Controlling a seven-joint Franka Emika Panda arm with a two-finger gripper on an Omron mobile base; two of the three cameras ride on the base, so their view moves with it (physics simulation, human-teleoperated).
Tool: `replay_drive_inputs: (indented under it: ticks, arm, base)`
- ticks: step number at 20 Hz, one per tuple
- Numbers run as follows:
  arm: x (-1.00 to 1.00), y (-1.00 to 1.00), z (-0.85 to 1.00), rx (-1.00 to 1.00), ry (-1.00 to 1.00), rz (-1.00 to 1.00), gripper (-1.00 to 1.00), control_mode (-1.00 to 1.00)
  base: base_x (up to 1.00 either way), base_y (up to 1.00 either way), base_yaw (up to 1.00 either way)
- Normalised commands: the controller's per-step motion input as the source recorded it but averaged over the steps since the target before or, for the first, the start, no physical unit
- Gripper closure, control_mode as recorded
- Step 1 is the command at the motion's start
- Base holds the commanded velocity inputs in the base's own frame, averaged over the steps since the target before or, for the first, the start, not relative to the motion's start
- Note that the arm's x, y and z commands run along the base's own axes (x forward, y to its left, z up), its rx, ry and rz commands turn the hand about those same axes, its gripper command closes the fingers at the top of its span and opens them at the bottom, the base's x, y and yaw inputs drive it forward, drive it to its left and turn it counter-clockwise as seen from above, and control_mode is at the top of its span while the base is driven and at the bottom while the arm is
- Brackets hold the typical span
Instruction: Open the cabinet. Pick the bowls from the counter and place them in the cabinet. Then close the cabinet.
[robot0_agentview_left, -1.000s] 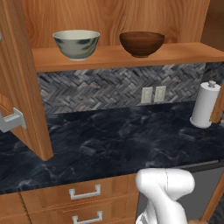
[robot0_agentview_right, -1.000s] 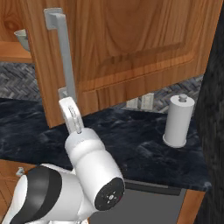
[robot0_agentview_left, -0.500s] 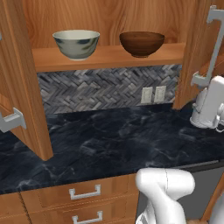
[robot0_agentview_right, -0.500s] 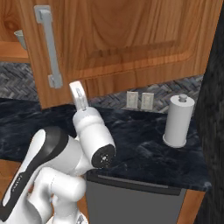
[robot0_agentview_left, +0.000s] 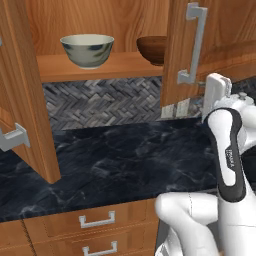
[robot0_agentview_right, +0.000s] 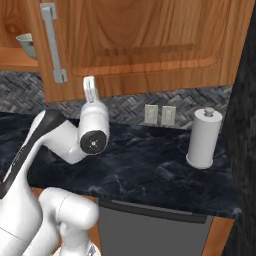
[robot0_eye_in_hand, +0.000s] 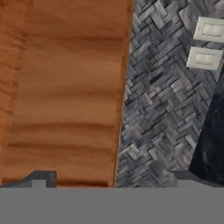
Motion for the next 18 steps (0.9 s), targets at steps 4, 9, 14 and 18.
replay_drive_inputs:
  ticks: [4,9,14,18]
  arm:
    - [0.99,0.1,0.0,0.0,0.39,-0.31,-1.0,-1.0]
    - [1.0,0.08,0.0,0.0,0.39,-0.25,-1.0,-1.0]
    - [0.94,0.0,-0.13,0.0,-0.01,-0.04,-1.0,-1.0]
    - [0.65,-0.01,-0.31,0.0,-0.18,0.01,-1.0,-1.0]
  base:
    - [0.0,0.0,0.0]
    - [0.0,0.0,0.0]
    - [0.0,0.0,0.0]
    - [0.0,0.0,0.0]
